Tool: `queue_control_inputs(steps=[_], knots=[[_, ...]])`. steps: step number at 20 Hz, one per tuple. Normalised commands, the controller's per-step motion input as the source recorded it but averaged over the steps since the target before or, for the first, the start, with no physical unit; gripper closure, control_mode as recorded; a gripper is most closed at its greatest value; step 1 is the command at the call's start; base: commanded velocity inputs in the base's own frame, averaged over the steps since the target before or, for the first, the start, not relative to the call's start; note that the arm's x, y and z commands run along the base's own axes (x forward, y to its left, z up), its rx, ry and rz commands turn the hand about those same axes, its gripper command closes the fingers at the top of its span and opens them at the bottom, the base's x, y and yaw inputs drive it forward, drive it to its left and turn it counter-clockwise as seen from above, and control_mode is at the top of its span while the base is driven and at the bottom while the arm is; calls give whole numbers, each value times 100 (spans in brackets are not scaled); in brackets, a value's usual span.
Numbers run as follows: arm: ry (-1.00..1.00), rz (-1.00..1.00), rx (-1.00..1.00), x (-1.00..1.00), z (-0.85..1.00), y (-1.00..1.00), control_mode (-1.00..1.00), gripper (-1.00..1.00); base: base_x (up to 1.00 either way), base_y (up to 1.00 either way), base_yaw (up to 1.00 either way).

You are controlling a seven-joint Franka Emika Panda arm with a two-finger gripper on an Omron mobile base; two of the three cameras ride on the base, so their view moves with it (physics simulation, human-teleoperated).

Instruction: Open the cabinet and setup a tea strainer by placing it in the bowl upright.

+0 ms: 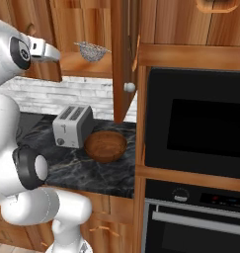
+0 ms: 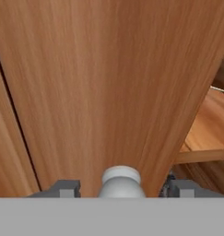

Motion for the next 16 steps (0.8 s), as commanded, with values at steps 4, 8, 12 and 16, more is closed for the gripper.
queue_control_inputs(steps=[4,8,12,16], knots=[[0,-18,0,-63,2,23,-100,100,0,0,0],[0,-19,0,-72,0,24,-100,100,0,0,0],[0,-20,-1,-70,0,30,-100,100,0,0,0],[0,-21,-4,-66,0,44,-100,100,0,0,0]])
